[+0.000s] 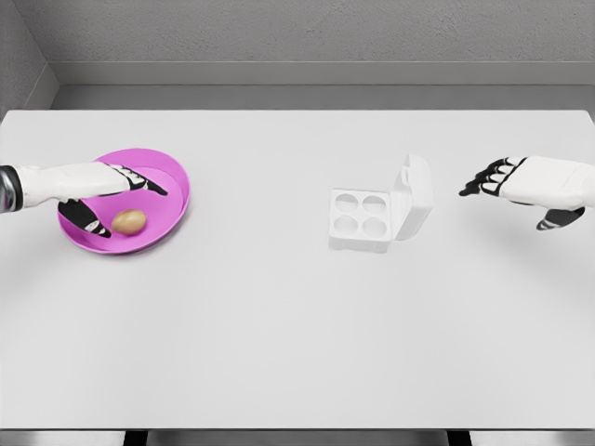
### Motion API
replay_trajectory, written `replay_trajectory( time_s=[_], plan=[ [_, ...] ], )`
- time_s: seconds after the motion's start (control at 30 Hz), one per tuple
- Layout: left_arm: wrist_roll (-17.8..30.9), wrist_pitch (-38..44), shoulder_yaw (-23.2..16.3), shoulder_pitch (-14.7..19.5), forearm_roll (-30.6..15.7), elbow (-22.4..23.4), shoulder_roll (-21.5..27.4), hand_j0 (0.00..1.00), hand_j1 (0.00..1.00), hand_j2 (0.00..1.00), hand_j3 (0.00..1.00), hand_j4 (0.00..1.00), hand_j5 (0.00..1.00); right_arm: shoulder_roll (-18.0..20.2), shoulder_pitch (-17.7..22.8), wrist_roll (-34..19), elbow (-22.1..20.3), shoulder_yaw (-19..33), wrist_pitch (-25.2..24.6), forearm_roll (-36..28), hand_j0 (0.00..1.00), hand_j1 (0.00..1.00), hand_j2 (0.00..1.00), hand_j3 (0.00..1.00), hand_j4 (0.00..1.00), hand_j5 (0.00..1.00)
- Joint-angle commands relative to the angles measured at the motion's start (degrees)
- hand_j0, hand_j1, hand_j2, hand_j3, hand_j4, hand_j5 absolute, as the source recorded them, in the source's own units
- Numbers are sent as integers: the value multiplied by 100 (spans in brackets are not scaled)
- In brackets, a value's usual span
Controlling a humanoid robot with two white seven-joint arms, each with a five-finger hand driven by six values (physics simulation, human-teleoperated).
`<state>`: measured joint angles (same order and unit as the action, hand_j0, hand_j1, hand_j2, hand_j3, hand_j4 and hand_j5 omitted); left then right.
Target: Pack egg into the box and close the box lid
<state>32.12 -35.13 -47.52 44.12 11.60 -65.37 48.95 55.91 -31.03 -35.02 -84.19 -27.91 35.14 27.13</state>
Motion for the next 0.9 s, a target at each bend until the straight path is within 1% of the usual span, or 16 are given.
replay_trajectory(
  time_s=[0.0,0.1,0.13,0.23,0.3,0.53,0.63,0.87],
  plan=[
    [-12,13,-64,0,-35,-90,54,93,93,93,93,93,93,-2,0,2,-1,-13,-14,-23,100,100,100,100,100,100],
    [-12,13,-91,0,-35,-143,54,92,92,92,92,92,92,7,0,2,-1,5,-14,-41,100,100,100,100,100,100],
    [-12,13,-91,0,-35,-178,54,91,91,91,91,91,91,16,9,2,-1,-4,-14,-41,100,100,100,100,100,100],
    [-12,13,-100,0,-35,-204,54,73,73,73,73,73,73,7,61,2,-1,-13,-14,-32,100,100,100,100,100,100],
    [-12,13,-161,0,-27,-204,54,72,72,72,72,72,72,-2,70,2,-1,-4,-14,-32,100,100,100,100,100,100],
    [14,13,-179,-9,0,-152,27,72,72,72,72,72,72,-19,70,2,-36,-4,-14,-32,100,100,100,100,100,100],
    [23,13,-196,-9,9,-20,36,72,72,72,72,72,72,-19,70,2,-53,-4,-14,-32,100,100,100,100,100,100],
    [23,13,-223,-9,17,-20,27,72,72,72,72,72,72,-19,79,2,-53,-4,-14,-32,100,100,100,100,100,100]
  ],
)
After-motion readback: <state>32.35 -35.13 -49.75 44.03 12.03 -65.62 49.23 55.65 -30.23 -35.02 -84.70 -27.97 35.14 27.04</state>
